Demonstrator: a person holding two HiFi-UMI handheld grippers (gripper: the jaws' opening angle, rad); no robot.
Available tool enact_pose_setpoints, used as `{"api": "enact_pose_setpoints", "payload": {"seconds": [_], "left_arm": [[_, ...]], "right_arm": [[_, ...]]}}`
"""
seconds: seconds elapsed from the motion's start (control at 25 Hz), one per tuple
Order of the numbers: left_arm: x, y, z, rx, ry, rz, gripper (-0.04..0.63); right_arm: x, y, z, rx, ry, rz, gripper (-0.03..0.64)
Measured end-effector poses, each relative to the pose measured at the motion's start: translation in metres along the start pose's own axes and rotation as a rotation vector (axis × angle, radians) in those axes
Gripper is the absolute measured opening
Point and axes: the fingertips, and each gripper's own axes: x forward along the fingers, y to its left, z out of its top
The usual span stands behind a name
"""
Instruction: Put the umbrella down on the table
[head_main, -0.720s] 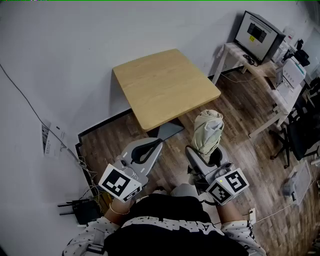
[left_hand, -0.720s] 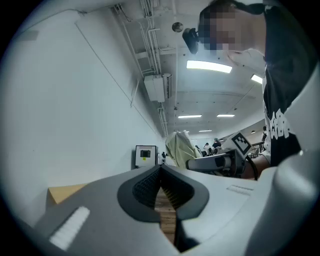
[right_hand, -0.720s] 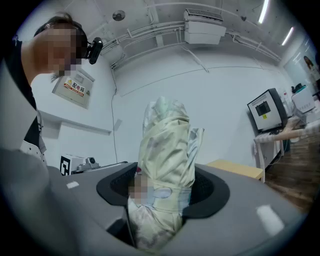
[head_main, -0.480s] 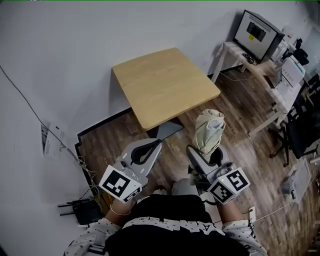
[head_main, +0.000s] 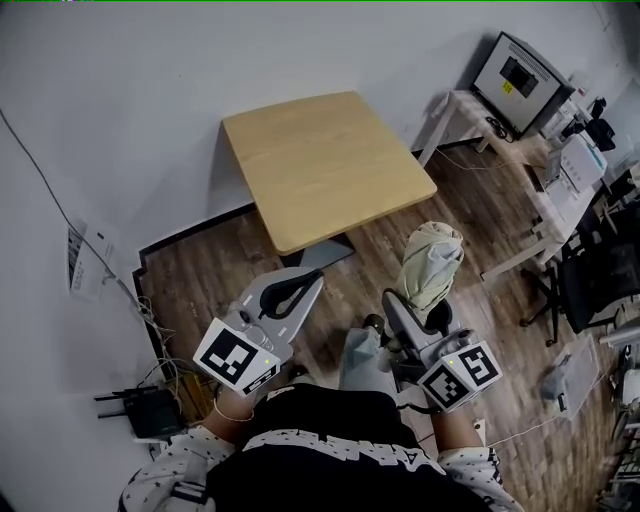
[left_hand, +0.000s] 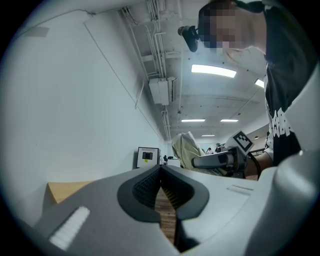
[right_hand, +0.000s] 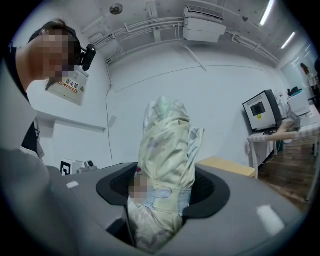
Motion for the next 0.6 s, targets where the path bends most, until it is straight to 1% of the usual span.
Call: {"api": "enact_pose_setpoints", "payload": {"seconds": [0.2,0.4,0.52,0.6], "left_arm": [[0.011,0.0,-0.008,0.004,0.021,0.006,-0.003],[0.035,0.0,-0.008,0.02,0.046,0.002,-0.003],[0.05,0.006,-0.007,0.029,0.039,0.024,-0.003],[0.063,0.005,-0.009,0.032,0.037,0.021,-0.003]], "right_arm": [[0.007,-0.013,0.003,0.012,-0.007,0.013,0.305],[0.015,-0.038,0.012,0.023,-0.005,0.02,0.305],[0.019,-0.052,0.013,0.034,0.0,0.025,0.305],[0.021,-0.063,0.015,0.04,0.003,0.029,0.305]]}}
